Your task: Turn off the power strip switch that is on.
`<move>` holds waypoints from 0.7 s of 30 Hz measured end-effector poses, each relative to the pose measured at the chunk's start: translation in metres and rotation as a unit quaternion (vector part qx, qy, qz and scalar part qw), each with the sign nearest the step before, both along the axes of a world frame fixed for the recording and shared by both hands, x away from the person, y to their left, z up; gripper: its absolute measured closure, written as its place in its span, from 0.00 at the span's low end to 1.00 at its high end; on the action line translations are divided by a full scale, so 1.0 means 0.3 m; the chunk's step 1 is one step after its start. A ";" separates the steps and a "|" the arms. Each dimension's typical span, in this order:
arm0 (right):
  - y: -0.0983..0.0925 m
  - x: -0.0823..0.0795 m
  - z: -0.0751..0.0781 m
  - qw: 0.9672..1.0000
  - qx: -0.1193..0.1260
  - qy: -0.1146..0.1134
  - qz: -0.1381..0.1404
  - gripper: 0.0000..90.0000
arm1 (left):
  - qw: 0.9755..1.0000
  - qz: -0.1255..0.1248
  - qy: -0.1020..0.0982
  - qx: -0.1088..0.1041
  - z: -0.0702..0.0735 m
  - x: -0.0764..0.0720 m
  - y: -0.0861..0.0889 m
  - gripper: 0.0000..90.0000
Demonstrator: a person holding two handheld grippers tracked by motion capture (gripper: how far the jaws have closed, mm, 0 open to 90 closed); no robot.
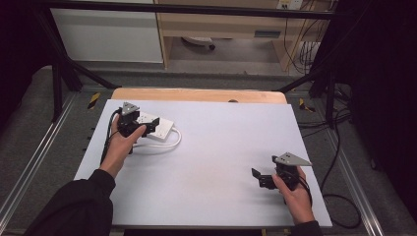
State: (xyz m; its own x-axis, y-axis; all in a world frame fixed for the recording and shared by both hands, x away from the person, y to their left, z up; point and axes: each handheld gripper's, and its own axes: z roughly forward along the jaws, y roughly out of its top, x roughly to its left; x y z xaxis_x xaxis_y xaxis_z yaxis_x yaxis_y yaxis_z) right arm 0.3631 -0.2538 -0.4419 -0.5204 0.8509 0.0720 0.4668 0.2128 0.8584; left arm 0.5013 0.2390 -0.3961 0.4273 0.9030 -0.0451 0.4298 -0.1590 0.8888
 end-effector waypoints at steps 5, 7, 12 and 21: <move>-0.002 0.000 0.001 1.000 0.004 0.001 0.001 0.04 | 1.000 -0.010 -0.015 -0.012 0.033 -0.025 0.000 0.11; -0.001 0.000 0.001 1.000 0.005 0.001 0.003 0.04 | 1.000 -0.014 -0.017 -0.016 0.045 -0.037 0.002 0.11; 0.000 0.000 0.002 1.000 0.007 0.001 0.005 0.03 | 0.999 -0.022 -0.014 -0.026 0.071 -0.071 0.009 0.10; 0.001 0.001 0.001 1.000 0.008 0.000 0.009 0.03 | 0.998 -0.038 -0.018 -0.053 0.116 -0.157 0.020 0.08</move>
State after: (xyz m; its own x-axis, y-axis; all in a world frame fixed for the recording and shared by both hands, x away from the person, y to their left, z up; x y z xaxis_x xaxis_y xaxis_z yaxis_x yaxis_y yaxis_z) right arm 0.3633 -0.2534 -0.4415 -0.5356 0.8401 0.0861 0.4628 0.2067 0.8621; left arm 0.4544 0.2449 -0.3614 0.4972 0.8590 -0.1219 0.3867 -0.0936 0.9174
